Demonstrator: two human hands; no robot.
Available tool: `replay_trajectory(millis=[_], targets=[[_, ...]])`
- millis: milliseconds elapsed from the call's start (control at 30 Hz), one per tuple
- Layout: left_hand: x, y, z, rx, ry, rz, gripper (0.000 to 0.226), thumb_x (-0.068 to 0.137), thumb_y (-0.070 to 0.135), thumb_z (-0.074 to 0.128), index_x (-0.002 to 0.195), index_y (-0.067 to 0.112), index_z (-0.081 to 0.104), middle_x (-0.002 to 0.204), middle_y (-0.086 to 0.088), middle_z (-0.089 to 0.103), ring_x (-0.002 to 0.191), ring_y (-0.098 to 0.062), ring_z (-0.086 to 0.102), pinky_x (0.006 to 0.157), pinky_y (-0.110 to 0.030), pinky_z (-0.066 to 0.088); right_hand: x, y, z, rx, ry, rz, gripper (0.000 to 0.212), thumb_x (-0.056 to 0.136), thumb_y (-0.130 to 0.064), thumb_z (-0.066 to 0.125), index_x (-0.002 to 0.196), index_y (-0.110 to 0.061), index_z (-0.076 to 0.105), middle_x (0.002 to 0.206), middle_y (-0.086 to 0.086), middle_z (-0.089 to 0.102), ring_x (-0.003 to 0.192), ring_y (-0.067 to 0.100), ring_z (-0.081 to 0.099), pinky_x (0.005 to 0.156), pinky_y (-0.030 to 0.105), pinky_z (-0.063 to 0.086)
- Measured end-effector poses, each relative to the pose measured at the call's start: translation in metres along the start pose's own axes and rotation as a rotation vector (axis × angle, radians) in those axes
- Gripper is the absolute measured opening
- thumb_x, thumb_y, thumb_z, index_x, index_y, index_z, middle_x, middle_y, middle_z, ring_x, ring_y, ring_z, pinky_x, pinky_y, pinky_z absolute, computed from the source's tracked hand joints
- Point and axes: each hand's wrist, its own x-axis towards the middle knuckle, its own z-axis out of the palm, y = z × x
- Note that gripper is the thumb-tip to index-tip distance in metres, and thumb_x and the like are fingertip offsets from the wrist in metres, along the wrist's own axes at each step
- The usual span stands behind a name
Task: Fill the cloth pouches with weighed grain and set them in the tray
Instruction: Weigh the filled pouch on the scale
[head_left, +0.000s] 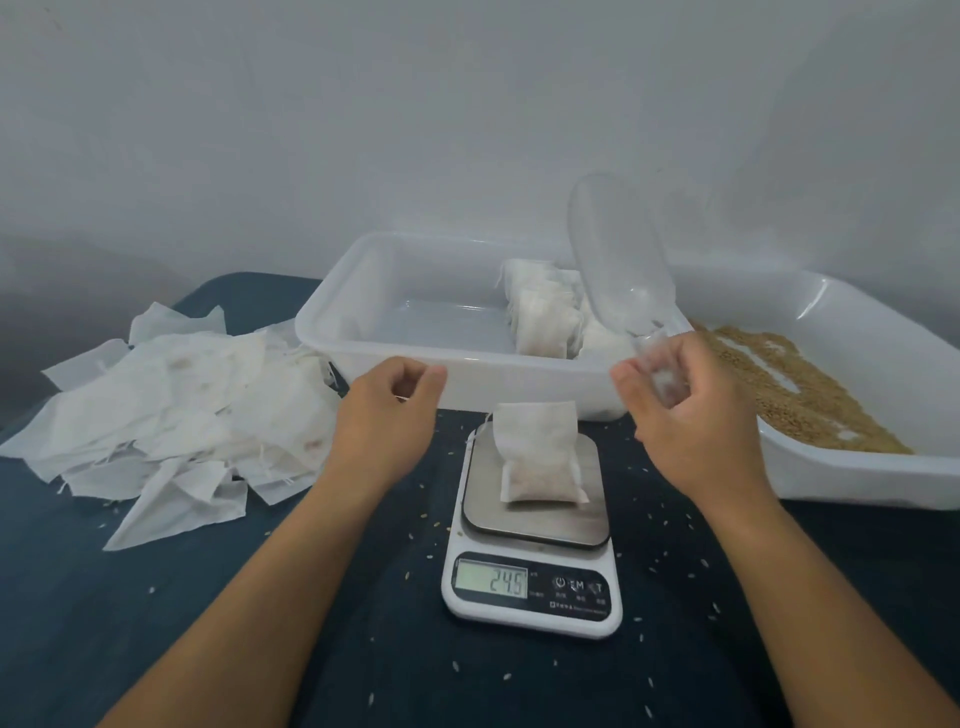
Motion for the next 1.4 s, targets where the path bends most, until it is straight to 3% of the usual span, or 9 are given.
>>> replay_trajectory(millis=[133,333,467,633,833,1067,1233,1400], targets=[[0.003,-0.003,-0.002,-0.066,0.032,-0.041,0.026,0.094,0.043,0.065,0.080,0.022,0.069,0.057,0.020,0.058,0.047,0.001,0.048,0.059,-0.029,0.039,0.002,0.003,-0.002,0.011,0.057,0.043,0.021,0.096,-0.043,0.067,0.103,-0.031,0.052,0.095,-0.021,0.062,0.068,0.026,0.069,0.069,0.049,0.058],[0.003,-0.004,-0.001,-0.094,0.027,-0.028,0.021,0.094,0.038,0.068,0.079,0.023,0.072,0.059,0.021,0.061,0.051,0.003,0.051,0.059,-0.026,0.041,0.006,0.006,-0.005,0.026,0.086,0.067,0.029,0.095,-0.041,0.068,0.114,-0.042,0.047,0.104,-0.013,0.069,0.073,0.024,0.070,0.075,0.046,0.058],[-0.001,-0.003,0.001,-0.077,-0.033,-0.015,0.018,0.093,0.039,0.070,0.081,0.027,0.073,0.062,0.022,0.063,0.055,0.004,0.054,0.063,-0.025,0.042,0.008,0.008,-0.009,0.016,0.109,0.061,0.027,0.097,-0.042,0.066,0.115,-0.043,0.046,0.103,-0.017,0.067,0.071,0.025,0.070,0.072,0.043,0.058],[-0.012,0.003,0.007,0.032,-0.191,0.068,0.009,0.094,0.045,0.068,0.092,0.037,0.071,0.084,0.017,0.075,0.068,0.006,0.064,0.067,-0.023,0.047,0.010,0.010,-0.013,0.008,0.148,0.061,0.027,0.097,-0.042,0.065,0.116,-0.041,0.046,0.103,-0.010,0.069,0.068,0.024,0.070,0.065,0.030,0.052],[-0.019,0.011,0.017,0.165,-0.339,0.147,0.025,0.094,0.056,0.061,0.117,0.046,0.060,0.093,0.039,0.067,0.089,0.014,0.063,0.076,-0.018,0.045,0.010,0.007,-0.016,0.010,0.170,0.062,0.032,0.096,-0.044,0.063,0.121,-0.027,0.053,0.100,-0.008,0.069,0.066,0.024,0.068,0.070,0.039,0.057],[-0.019,0.015,0.022,0.193,-0.310,0.115,0.022,0.094,0.047,0.067,0.114,0.045,0.059,0.090,0.035,0.070,0.086,0.010,0.065,0.075,-0.017,0.046,0.009,0.006,-0.020,0.030,0.145,0.098,0.039,0.096,-0.047,0.060,0.130,-0.031,0.052,0.098,-0.022,0.065,0.068,0.020,0.069,0.071,0.044,0.058],[-0.023,0.017,0.023,0.174,-0.288,0.116,0.018,0.092,0.034,0.072,0.106,0.040,0.064,0.086,0.029,0.073,0.079,0.005,0.069,0.075,-0.021,0.049,0.008,0.003,-0.018,0.039,0.058,0.111,0.038,0.098,-0.049,0.058,0.131,-0.031,0.053,0.104,-0.021,0.064,0.070,0.012,0.069,0.073,0.034,0.055],[-0.030,0.023,0.024,0.034,-0.242,0.207,0.019,0.089,0.023,0.076,0.098,0.037,0.067,0.082,0.022,0.074,0.052,0.003,0.053,0.060,-0.009,0.042,0.002,-0.003,-0.012,0.121,-0.156,0.065,0.017,0.092,-0.037,0.073,0.103,-0.035,0.060,0.102,-0.030,0.068,0.099,-0.010,0.063,0.078,0.007,0.048]])
